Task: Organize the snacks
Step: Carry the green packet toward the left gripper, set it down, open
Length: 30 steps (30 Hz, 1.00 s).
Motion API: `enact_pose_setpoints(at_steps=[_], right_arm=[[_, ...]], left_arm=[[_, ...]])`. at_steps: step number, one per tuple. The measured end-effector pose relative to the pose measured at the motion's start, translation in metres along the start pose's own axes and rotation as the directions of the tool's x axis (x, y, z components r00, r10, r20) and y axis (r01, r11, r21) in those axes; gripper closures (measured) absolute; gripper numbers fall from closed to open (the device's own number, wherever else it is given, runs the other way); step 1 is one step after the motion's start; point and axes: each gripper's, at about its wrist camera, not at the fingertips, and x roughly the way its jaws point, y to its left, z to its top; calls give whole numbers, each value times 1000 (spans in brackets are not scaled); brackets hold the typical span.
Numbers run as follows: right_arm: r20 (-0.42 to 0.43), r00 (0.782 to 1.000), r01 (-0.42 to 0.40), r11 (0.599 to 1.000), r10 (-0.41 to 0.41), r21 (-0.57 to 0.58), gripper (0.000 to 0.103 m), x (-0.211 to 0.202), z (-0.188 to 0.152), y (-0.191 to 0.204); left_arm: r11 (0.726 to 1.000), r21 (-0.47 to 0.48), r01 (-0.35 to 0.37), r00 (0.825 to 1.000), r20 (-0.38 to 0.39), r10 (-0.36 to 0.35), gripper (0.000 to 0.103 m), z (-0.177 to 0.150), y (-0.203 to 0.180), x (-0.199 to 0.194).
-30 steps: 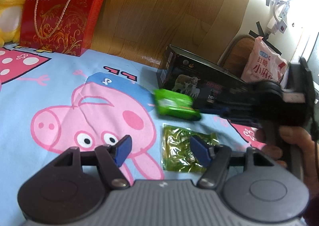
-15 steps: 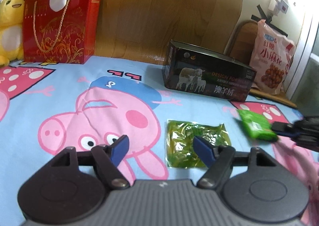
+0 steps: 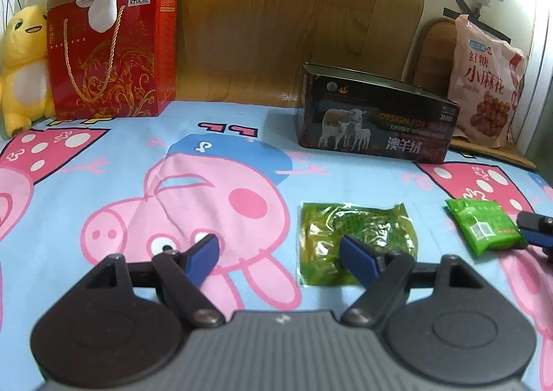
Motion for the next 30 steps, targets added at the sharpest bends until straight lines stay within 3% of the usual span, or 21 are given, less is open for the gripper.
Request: enact_pose_setpoints(at_steps=[4,11,15,25,30], right_arm=[[27,1000,-1,1000,1,12,77,-3,0,-2],[82,996,40,998,-35,-56,65,-10,-3,5],[97,993,74,989,-61,-128,61,-9,-6,14],[118,990,103,981,-84,-166,56,-9,-9,19],[118,989,107,980,-88,-168,56,-9,-10,20]], left_arm=[[1000,3,-14,1000,-1,14,23,0,-1,0],[999,12,-38,999,-2,38,21,-1,-2,1],[999,6,-46,999,-8,46,4,0,-1,1],[997,-64,-33,999,3,33,0,0,10,-1],[999,-42,-33,999,12,34,0,-1,6,-2]])
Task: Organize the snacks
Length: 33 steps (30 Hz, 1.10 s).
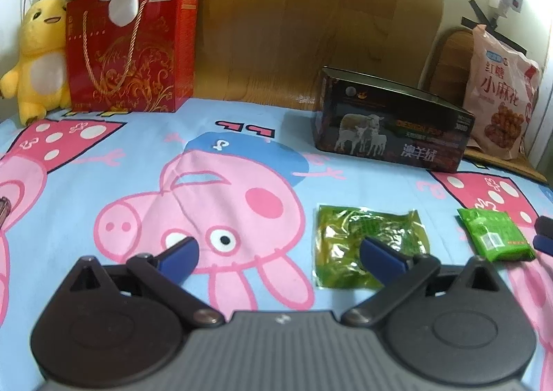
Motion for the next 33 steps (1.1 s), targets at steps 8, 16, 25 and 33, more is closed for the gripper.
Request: enact_pose_setpoints(at_steps=[8,16,25,33], right_arm=[[5,1000,4,1000,-4,-2,56,0,-1,2],[7,1000,-1,1000,2,-7,47,-1,-1,2],[-19,1000,-16,999,15,-30,41,3,-2,5],[-60,998,-30,997,26,-72,27,7,-3,9]], left_arm=[[998,59,-31,999,-8,32,0,-1,-11,1],[999,35,-38,999,-20,38,0,-1,-7,2],[999,33,-42,999,-32,43,0,0,-6,4],[998,33,-45,998,-34,46,0,0,-7,4]])
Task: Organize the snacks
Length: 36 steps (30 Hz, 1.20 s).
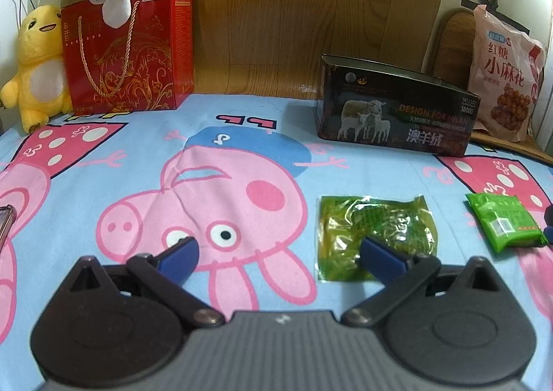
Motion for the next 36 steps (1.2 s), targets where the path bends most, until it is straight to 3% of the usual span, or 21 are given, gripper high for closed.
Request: enact_pose_setpoints(at_steps=[13,36], right_arm=[[-60,998,14,972,-29,-233,23,11,-11,32],[-63,997,21,968,-38,-251,21,12,-13,37]], left_arm=[[1000,4,-2,1000,-2,2,0,0,0,1],[1000,8,-4,1000,-6,4,0,0,0,2]])
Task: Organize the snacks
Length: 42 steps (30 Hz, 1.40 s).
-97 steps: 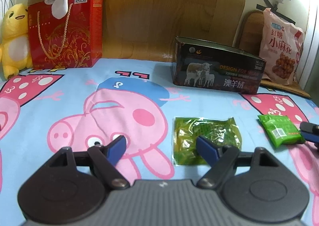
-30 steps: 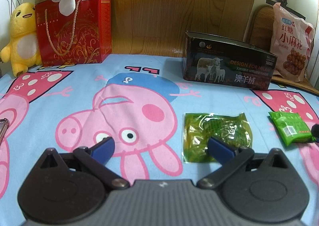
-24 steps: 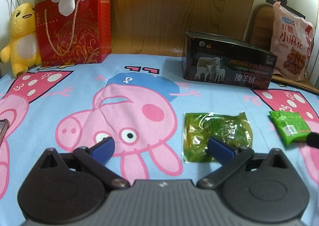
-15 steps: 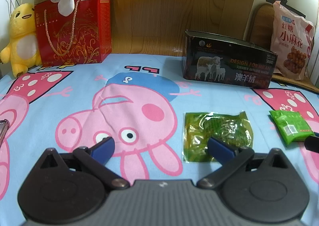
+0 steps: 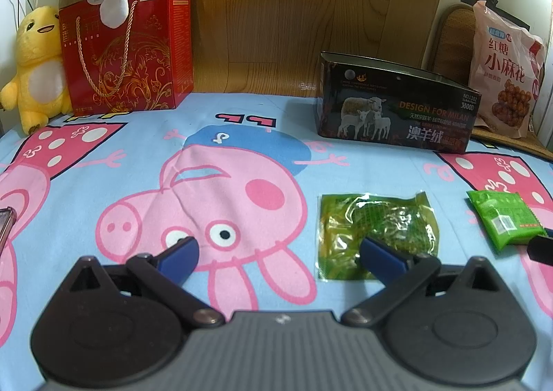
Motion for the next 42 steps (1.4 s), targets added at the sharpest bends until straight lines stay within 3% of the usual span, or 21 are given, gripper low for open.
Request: enact_pose_setpoints(at_steps=[6,11,16,24,27,30,32,35,38,40,42], right_arm=[[-1,1000,1,1000,-1,-4,21,1,0,1],[-2,1000,-1,1000,1,-8,21,1,-1,2],[-6,1000,-1,1000,1,-21,21,1,0,4],[-5,1000,1,1000,-1,-26,21,1,-1,5],[51,997,59,998,-58,-18,21,-7,-2,7],[86,995,44,999,-44,1,22,-12,-3,3],[62,997,48,999,-48,6,22,-7,-1,2],[42,998,55,998,-54,-5,22,-3,0,4],[36,998,51,999,-51,-1,22,-3,0,3],[32,998,56,998,-55,-3,22,-3,0,3],[13,998,65,998,-64,-26,22,-2,1,5]], left_arm=[[1000,-3,-2,1000,3,2,0,0,0,0],[1000,-5,12,991,137,-11,0,-7,2,-22],[999,41,34,983,178,-41,1,-9,-4,-32],[993,-15,120,984,136,-116,11,-4,10,-27],[986,-20,166,980,115,-163,15,-5,13,-27],[979,-38,203,976,84,-199,24,-3,13,-27],[961,-56,272,961,62,-268,32,5,7,-28],[932,-10,364,932,16,-363,37,19,-23,-26],[890,36,455,889,-65,-453,39,30,-57,-14],[875,59,481,874,-109,-474,39,33,-74,-2],[876,64,478,871,-157,-465,39,34,-88,11]])
